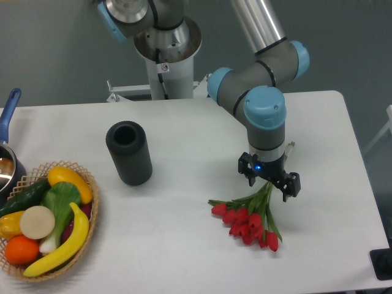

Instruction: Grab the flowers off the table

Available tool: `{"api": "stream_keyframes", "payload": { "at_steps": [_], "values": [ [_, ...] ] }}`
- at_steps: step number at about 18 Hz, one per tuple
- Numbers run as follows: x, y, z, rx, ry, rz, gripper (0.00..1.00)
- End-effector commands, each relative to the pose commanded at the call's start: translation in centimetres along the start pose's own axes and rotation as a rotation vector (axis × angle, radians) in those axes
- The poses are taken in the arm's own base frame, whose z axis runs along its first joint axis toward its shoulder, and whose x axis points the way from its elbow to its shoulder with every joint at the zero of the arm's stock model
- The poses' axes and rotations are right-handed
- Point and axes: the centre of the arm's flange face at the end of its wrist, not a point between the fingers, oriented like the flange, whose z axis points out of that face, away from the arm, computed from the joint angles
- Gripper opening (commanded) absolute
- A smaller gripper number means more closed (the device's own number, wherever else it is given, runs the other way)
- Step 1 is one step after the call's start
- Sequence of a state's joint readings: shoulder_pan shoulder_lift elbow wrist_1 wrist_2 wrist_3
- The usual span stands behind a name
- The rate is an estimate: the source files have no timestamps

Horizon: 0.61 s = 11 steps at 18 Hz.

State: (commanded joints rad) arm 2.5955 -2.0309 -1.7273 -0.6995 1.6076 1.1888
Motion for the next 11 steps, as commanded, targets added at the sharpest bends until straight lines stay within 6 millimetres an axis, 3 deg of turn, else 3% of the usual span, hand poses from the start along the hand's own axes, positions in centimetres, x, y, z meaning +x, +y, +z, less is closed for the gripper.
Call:
{"api": "stream_keyframes", "payload": {
  "at_steps": [7,11],
  "values": [
    [1.4,-0.8,3.7,-0.021,0.059,0.026,1.0],
    [1.3,-1.2,4.6,-0.02,0.065,0.037,1.0]
  ]
}}
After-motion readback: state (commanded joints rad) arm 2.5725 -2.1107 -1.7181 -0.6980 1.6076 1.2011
